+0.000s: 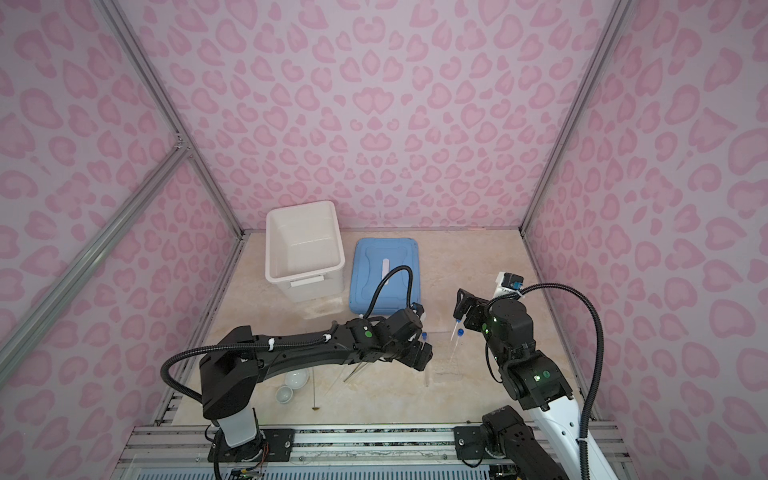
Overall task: Organize the chemistry lab equipment
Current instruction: 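Lower the blue cap beside the rack with the right gripper and open, then grasp another blue-capped test tube on the rack with the left gripper and raise it upright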
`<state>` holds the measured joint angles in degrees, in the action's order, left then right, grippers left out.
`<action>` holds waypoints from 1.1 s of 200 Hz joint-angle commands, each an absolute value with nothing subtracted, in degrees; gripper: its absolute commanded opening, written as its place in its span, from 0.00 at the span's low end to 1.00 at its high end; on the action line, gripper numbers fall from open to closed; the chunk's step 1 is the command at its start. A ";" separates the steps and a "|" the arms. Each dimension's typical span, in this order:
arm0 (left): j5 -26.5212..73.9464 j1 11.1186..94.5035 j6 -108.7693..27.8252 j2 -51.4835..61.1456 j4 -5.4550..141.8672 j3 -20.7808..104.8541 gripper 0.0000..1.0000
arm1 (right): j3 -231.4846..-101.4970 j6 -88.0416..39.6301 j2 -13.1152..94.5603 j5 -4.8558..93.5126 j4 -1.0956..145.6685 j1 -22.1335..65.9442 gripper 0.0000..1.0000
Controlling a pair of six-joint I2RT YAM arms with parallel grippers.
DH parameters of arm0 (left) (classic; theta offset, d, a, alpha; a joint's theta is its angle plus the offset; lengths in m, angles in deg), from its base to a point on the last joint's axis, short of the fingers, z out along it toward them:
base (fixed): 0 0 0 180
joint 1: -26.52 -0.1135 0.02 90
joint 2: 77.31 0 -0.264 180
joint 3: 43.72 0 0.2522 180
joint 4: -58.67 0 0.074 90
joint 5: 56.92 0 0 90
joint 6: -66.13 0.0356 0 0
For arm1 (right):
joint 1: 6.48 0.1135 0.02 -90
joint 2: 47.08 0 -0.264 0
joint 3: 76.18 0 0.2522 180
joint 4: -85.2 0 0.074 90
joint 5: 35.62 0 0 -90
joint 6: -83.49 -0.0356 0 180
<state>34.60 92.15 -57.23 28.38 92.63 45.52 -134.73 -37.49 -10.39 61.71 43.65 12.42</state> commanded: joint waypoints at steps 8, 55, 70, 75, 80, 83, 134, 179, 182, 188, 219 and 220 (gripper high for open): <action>37.23 92.50 -57.32 32.17 99.17 50.33 0.85 | -135.21 -38.81 -10.41 58.03 40.16 11.23 0.98; 39.19 92.52 -57.59 37.84 103.90 55.34 0.71 | -134.13 -38.81 -13.14 58.45 39.71 10.40 0.98; 38.98 92.52 -57.06 38.59 103.98 56.01 0.69 | -133.98 -38.76 -13.14 58.20 39.71 10.24 0.98; 38.86 92.50 -56.73 38.81 103.95 56.22 0.69 | -133.89 -38.76 -13.06 58.08 39.78 10.15 0.98; 38.84 92.52 -56.50 39.03 103.82 56.40 0.69 | -133.76 -38.76 -13.02 57.92 39.88 10.19 0.98; 38.80 92.53 -56.40 39.17 103.80 56.58 0.69 | -133.74 -38.76 -12.98 57.83 39.93 10.14 0.98; 38.27 92.53 -55.03 42.78 105.52 60.21 0.59 | -132.48 -39.02 -13.35 57.70 40.52 10.13 0.98; 37.65 92.53 -54.19 45.97 107.53 63.53 0.52 | -132.43 -38.72 -13.94 57.94 40.18 9.95 0.98; 37.72 92.53 -54.11 46.14 107.69 63.63 0.52 | -132.39 -38.72 -14.02 57.90 40.16 9.92 0.98; 37.86 92.53 -54.19 46.36 108.01 64.09 0.52 | -132.36 -38.76 -14.06 57.97 40.21 9.87 0.98; 38.90 92.52 -54.34 47.79 109.99 65.63 0.45 | -131.97 -38.95 -14.65 57.94 40.32 9.79 0.98; 38.93 92.53 -54.35 47.82 110.15 65.64 0.45 | -131.96 -38.99 -14.69 57.92 40.32 9.74 0.98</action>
